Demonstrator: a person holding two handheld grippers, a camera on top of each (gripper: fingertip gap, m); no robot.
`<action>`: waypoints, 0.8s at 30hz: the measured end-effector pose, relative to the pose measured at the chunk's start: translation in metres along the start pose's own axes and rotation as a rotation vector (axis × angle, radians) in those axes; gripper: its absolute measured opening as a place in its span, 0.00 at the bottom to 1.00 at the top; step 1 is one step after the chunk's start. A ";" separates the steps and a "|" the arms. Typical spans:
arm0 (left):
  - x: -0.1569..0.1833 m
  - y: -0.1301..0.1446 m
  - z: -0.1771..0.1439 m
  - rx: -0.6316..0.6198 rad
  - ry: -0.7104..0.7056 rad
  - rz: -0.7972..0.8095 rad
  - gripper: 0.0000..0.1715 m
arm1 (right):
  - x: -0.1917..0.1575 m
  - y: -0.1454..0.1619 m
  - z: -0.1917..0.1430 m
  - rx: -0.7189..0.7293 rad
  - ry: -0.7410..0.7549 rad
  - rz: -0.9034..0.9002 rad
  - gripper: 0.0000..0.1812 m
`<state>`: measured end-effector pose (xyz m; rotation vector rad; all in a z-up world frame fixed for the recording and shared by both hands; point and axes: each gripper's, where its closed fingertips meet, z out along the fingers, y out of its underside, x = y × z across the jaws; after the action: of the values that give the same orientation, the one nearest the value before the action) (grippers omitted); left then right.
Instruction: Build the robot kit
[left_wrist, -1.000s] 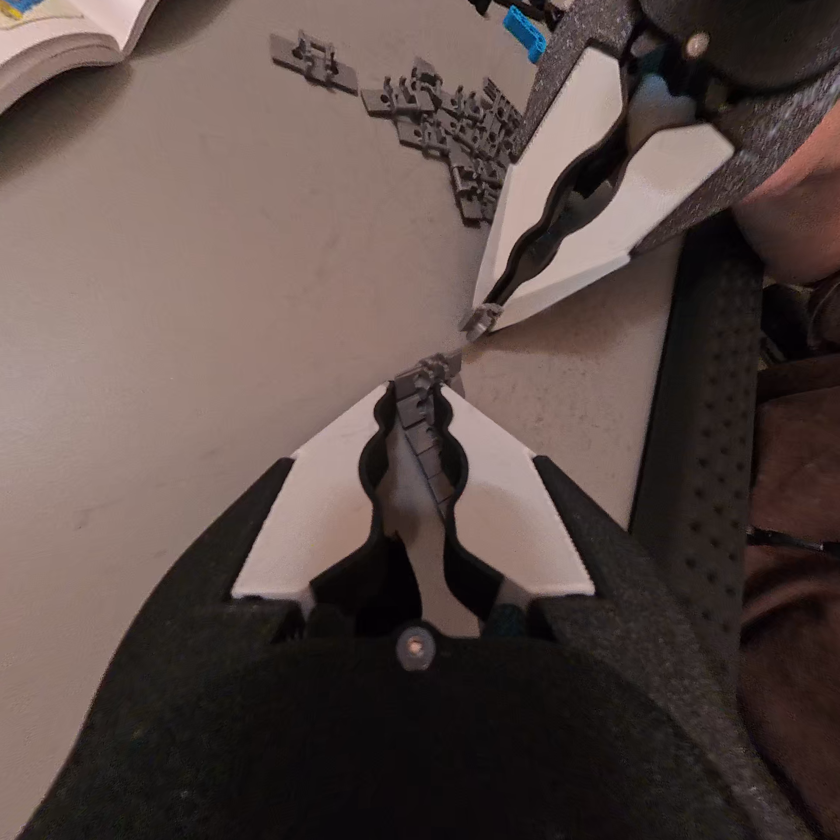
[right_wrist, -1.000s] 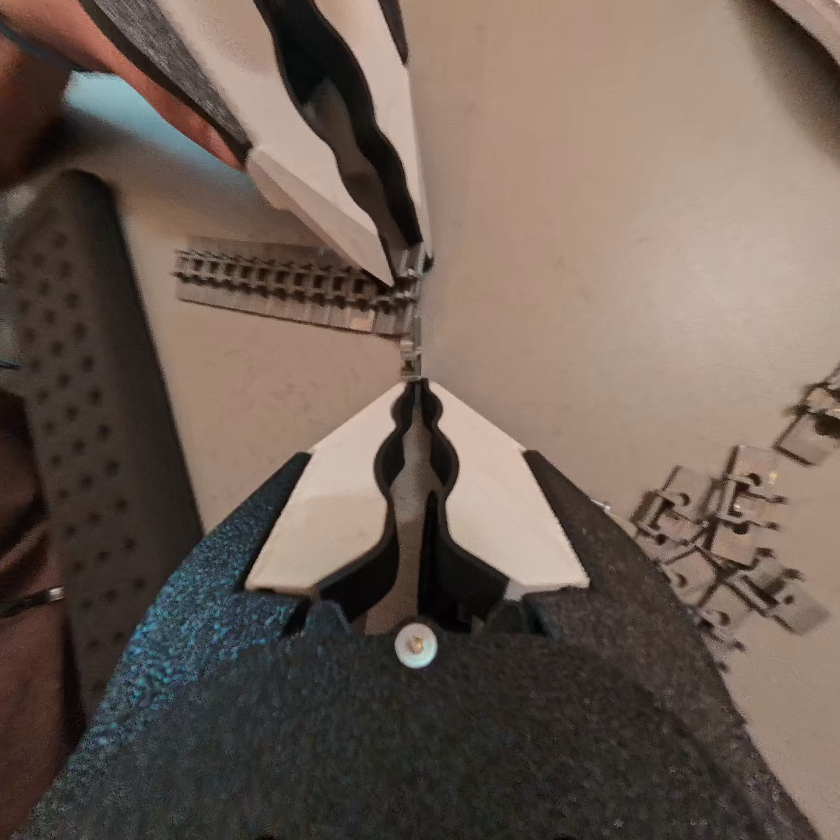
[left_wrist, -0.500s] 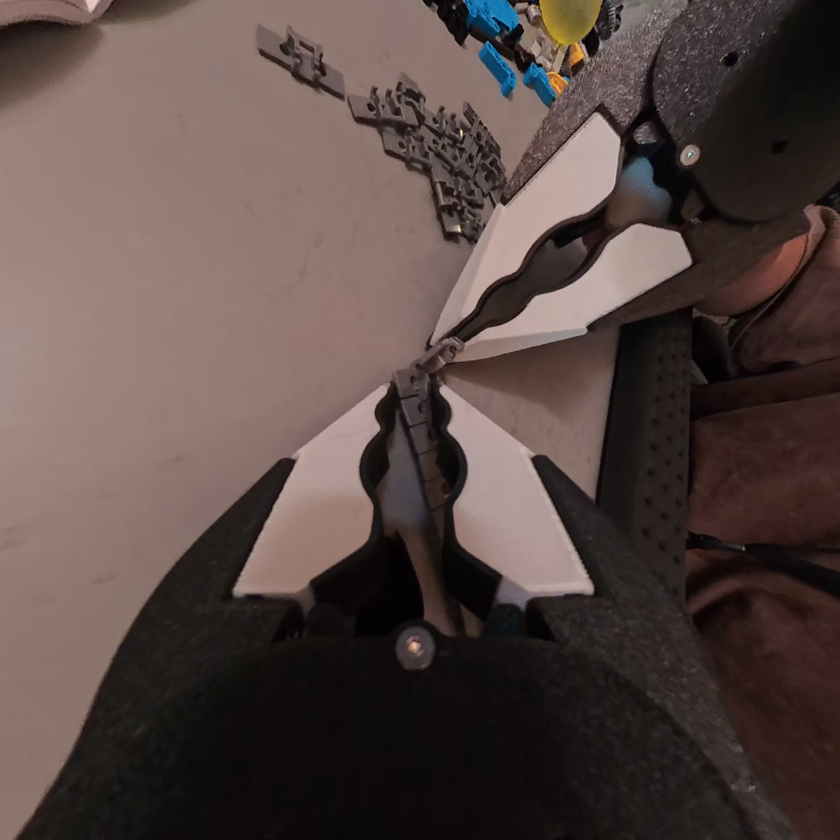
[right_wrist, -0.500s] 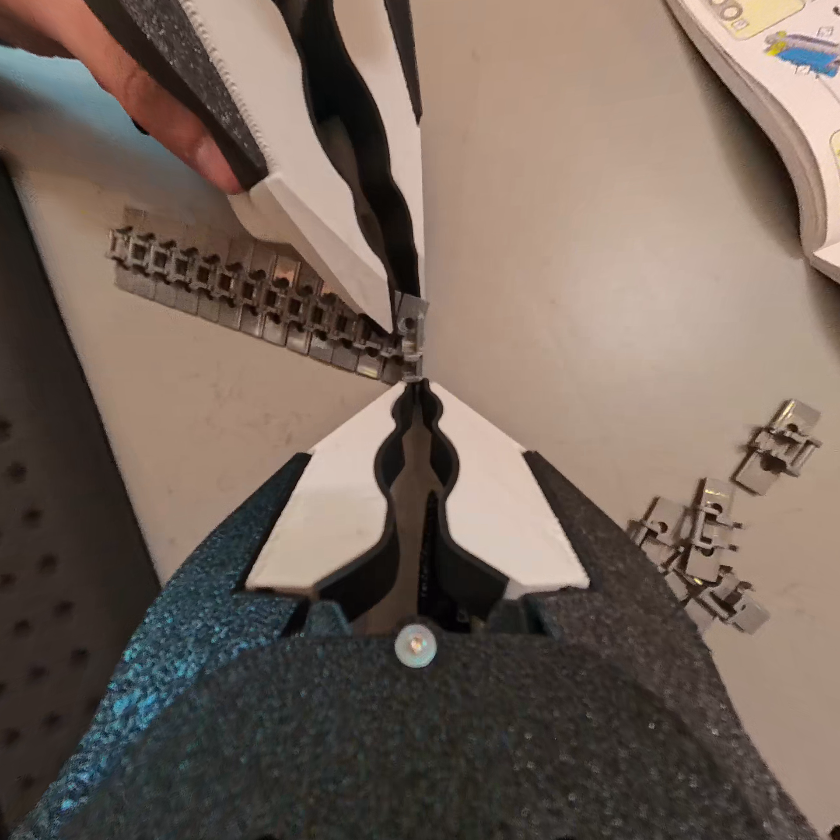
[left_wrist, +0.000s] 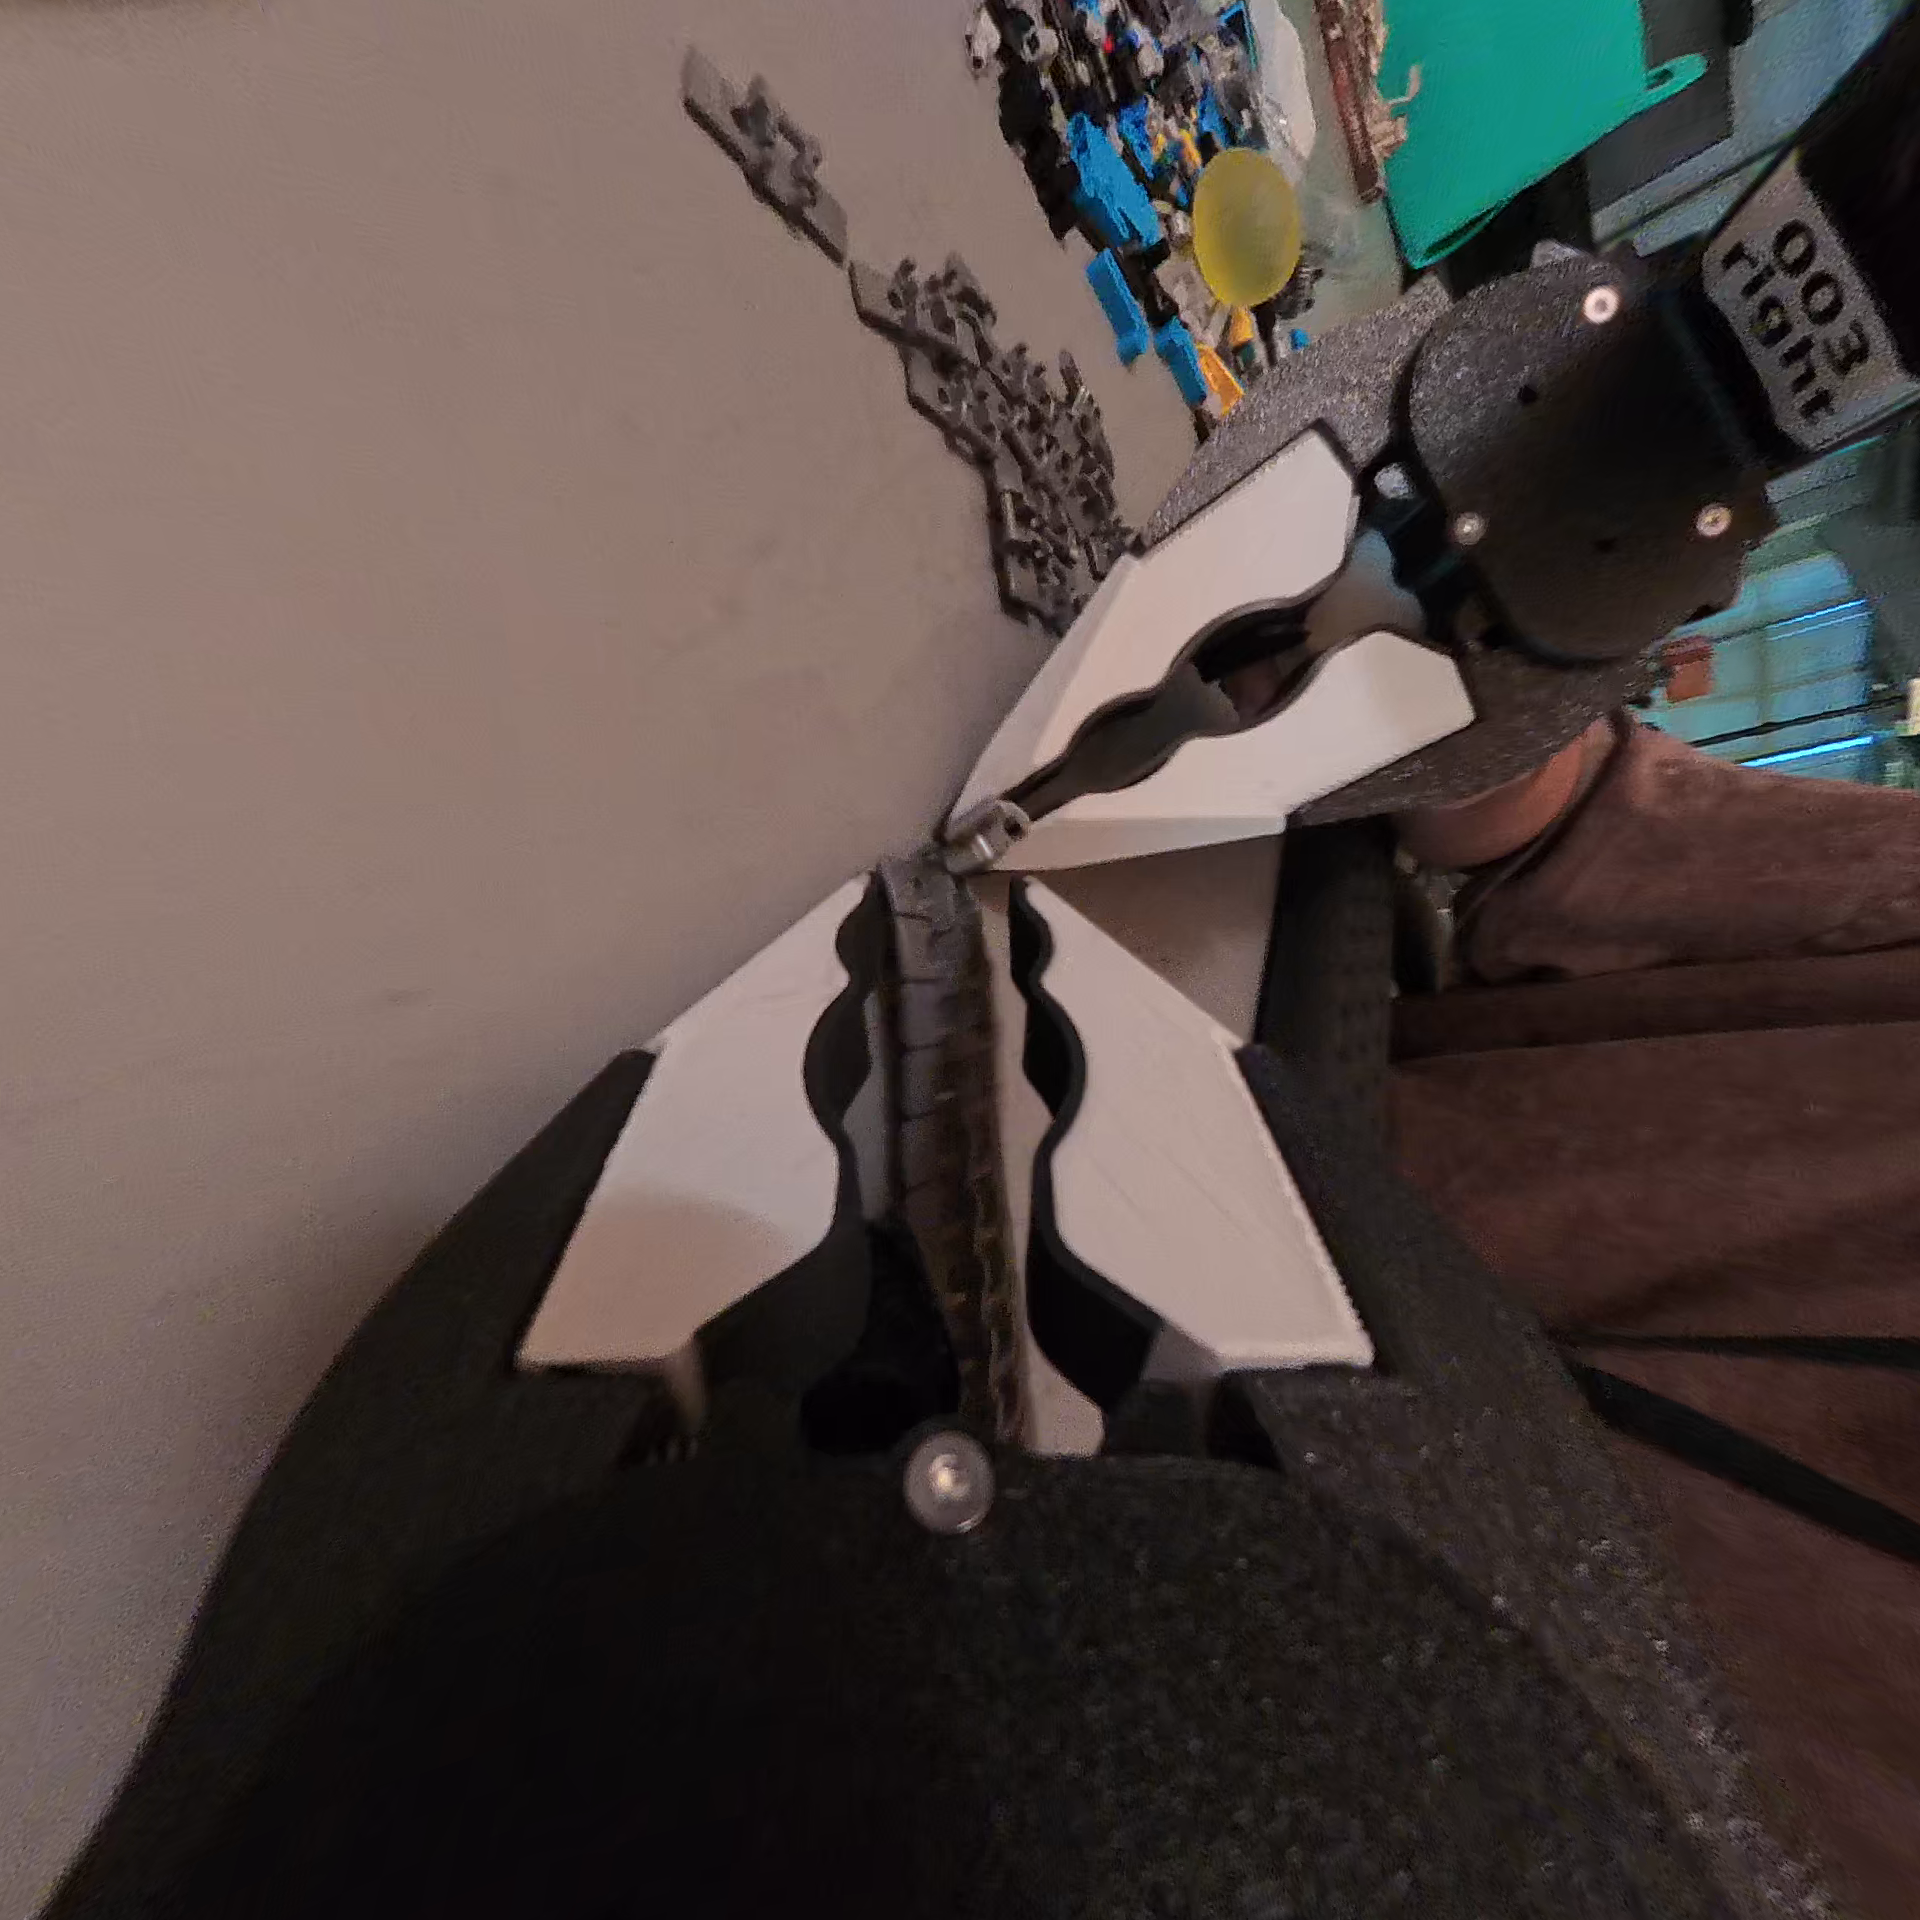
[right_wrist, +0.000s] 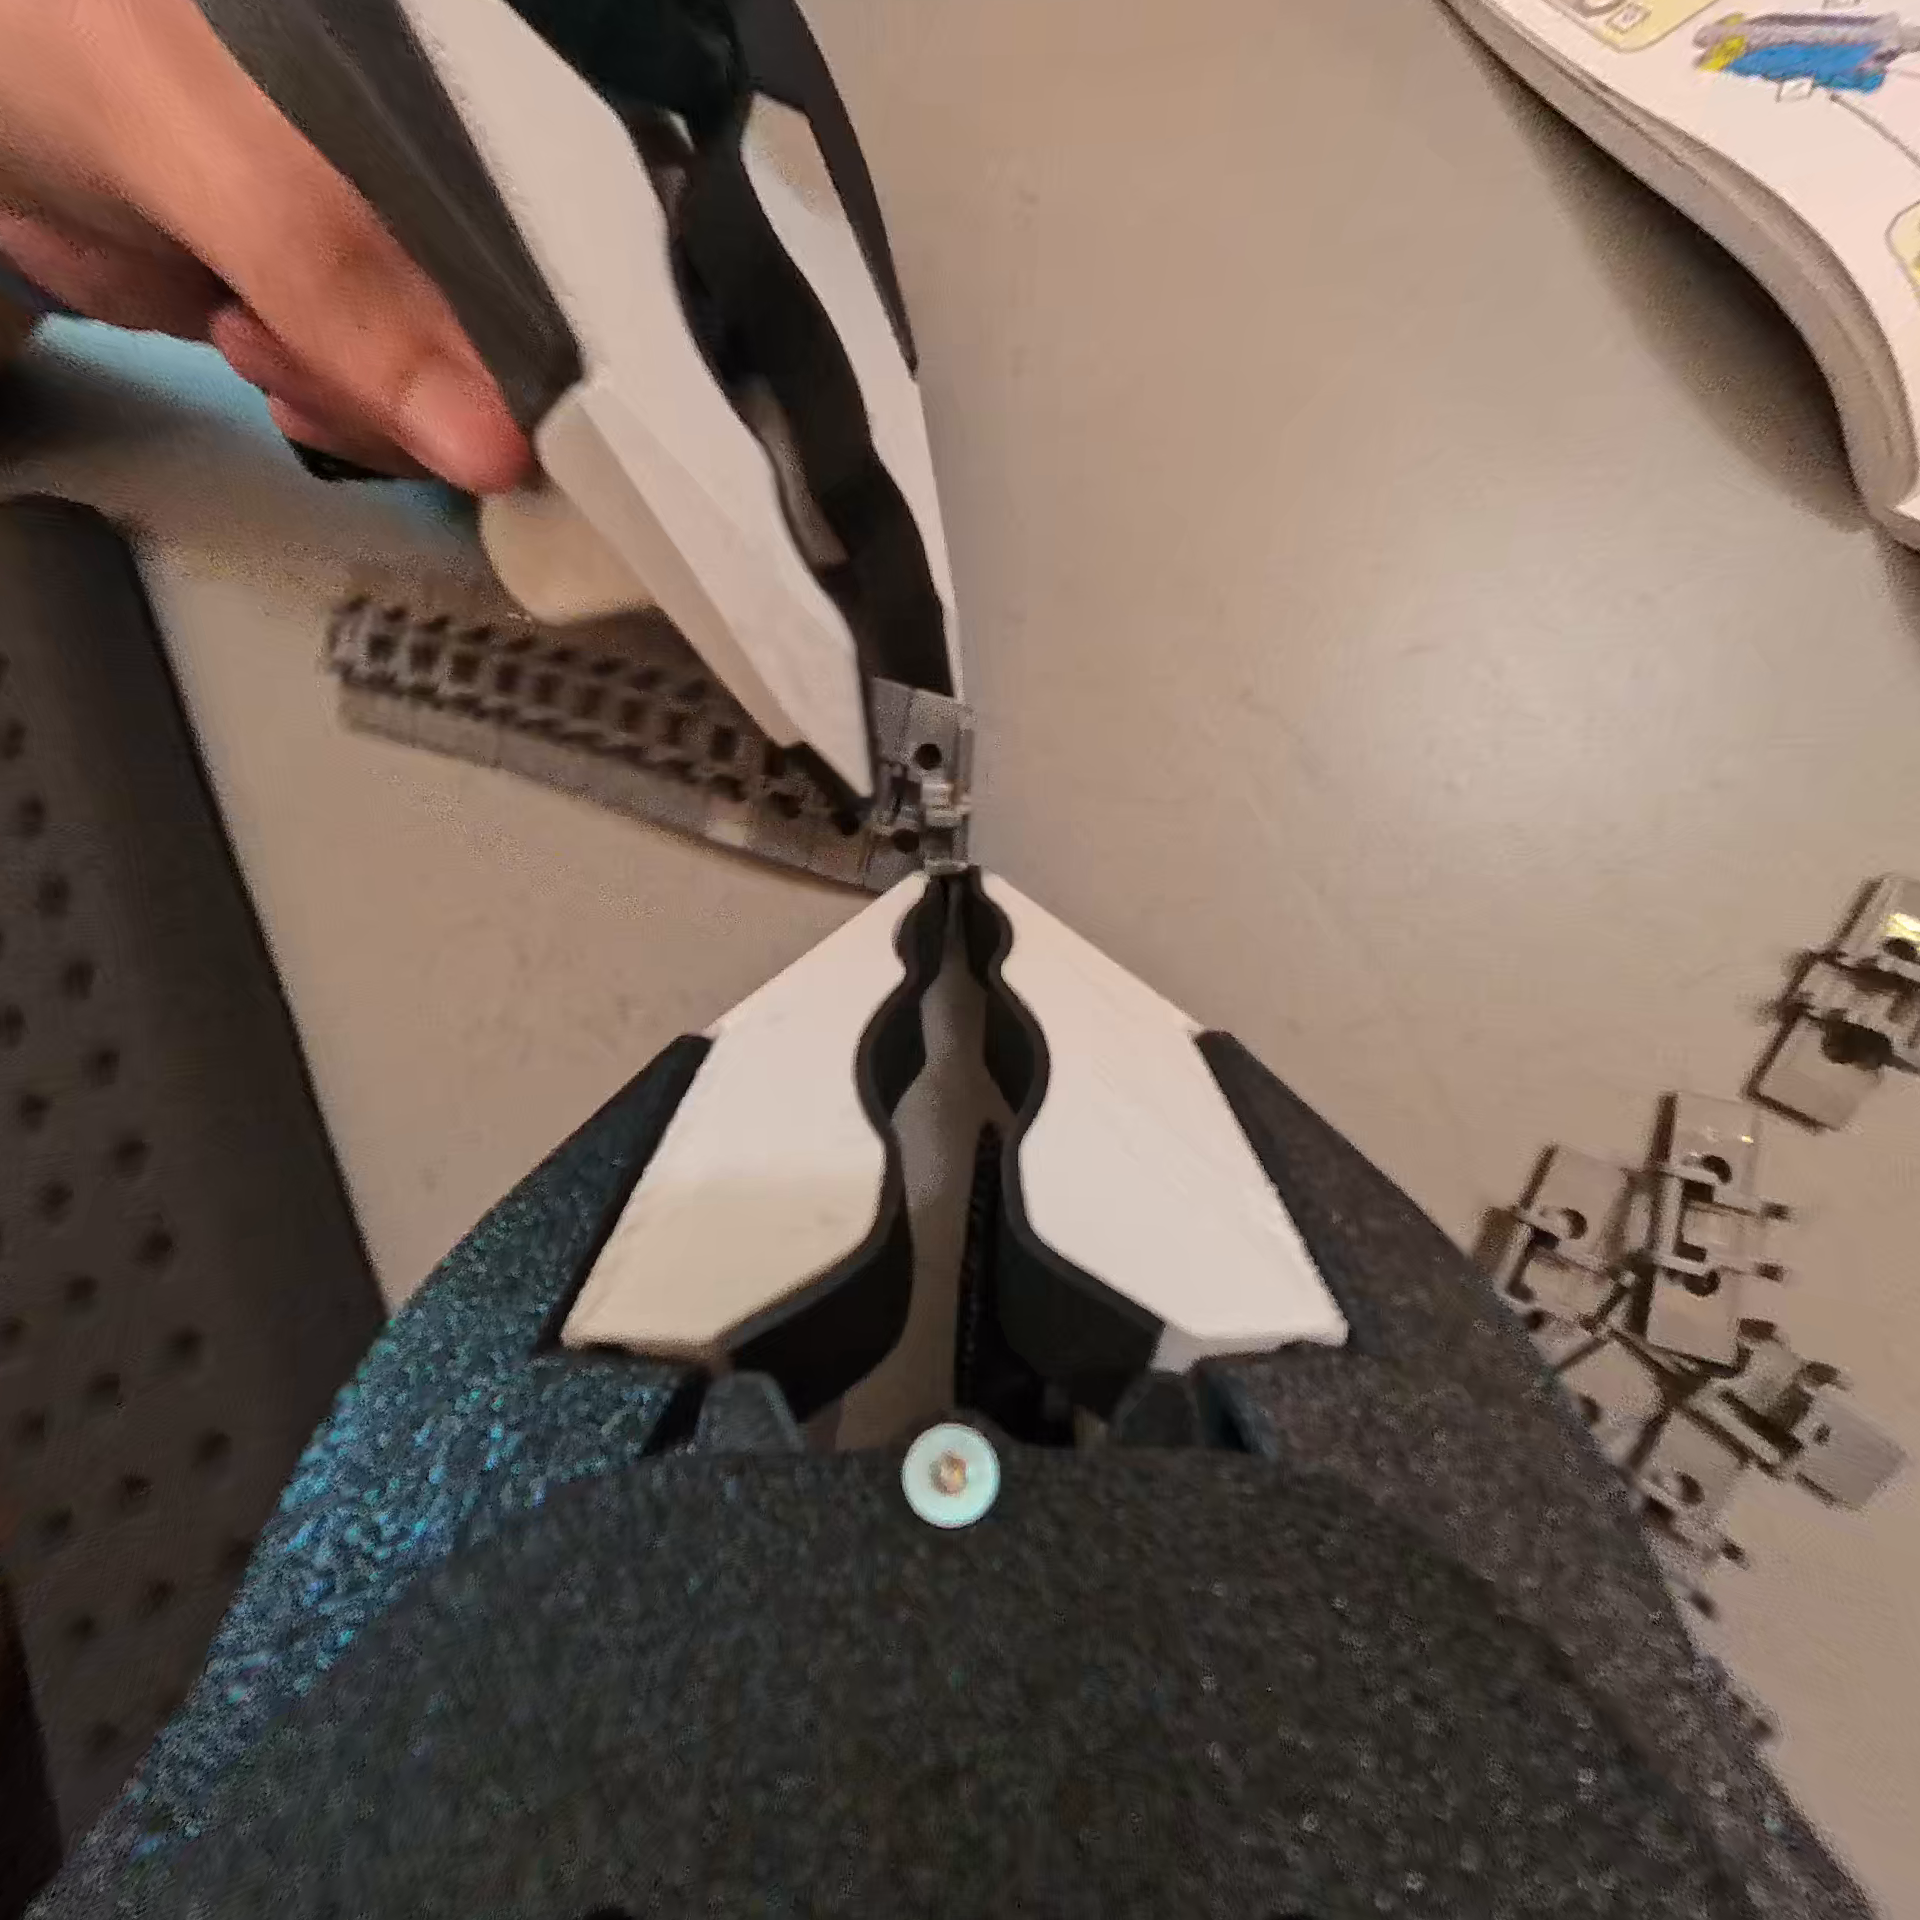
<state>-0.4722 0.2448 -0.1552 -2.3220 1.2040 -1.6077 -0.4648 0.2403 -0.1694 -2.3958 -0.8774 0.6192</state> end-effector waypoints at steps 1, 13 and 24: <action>-0.001 0.001 0.001 -0.003 -0.024 0.020 0.12 | -0.004 -0.001 0.000 0.008 -0.023 0.008 0.02; -0.001 -0.021 -0.013 0.089 -0.167 0.245 0.03 | 0.005 -0.018 0.000 0.052 0.090 0.063 0.02; 0.000 -0.004 -0.014 -0.050 -0.178 0.307 0.17 | 0.013 -0.024 0.003 0.085 0.141 0.024 0.02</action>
<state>-0.4813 0.2522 -0.1470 -2.1234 1.4837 -1.2571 -0.4687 0.2662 -0.1606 -2.3442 -0.7483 0.4796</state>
